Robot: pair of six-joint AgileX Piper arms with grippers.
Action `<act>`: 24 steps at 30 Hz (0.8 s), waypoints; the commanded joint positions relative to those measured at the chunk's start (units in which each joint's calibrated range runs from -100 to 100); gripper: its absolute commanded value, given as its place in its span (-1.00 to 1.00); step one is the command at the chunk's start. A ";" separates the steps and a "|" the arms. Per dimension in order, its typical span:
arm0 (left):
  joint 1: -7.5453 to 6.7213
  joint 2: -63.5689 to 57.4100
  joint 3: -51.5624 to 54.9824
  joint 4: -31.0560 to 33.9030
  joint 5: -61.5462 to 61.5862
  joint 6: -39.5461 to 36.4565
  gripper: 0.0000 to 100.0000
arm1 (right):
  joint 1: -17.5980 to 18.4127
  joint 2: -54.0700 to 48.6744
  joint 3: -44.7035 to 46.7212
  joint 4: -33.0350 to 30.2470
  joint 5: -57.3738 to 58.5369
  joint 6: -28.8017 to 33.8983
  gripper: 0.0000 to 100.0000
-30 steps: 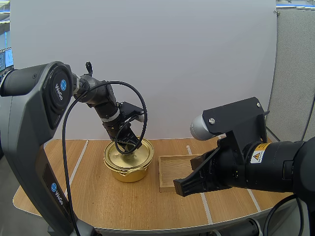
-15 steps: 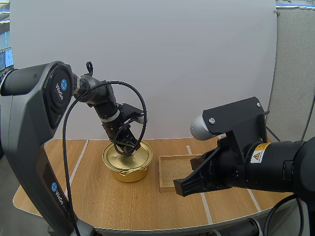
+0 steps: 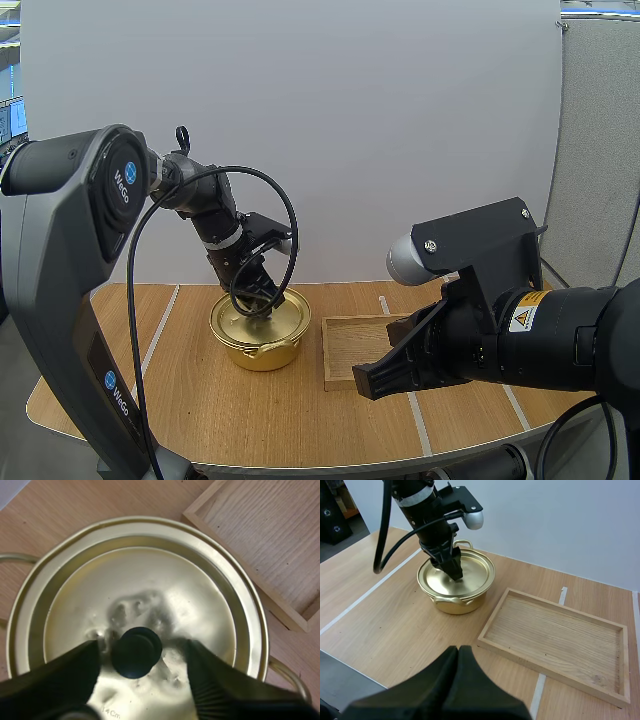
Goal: Open the pot, put the pineapple inside, and close it
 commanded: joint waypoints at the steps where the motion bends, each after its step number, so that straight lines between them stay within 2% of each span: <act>1: -0.17 0.14 0.04 -0.02 1.54 -0.25 1.00 | -0.24 -0.51 0.17 0.15 0.00 -0.57 -1.00; 13: -0.17 -4.55 -0.88 0.49 5.27 -1.38 1.00 | -0.24 -0.51 0.17 0.15 0.00 -0.96 -1.00; 24: -0.17 -24.41 -1.71 2.84 8.92 -4.52 1.00 | -0.24 -0.51 0.17 0.15 0.00 -0.96 -1.00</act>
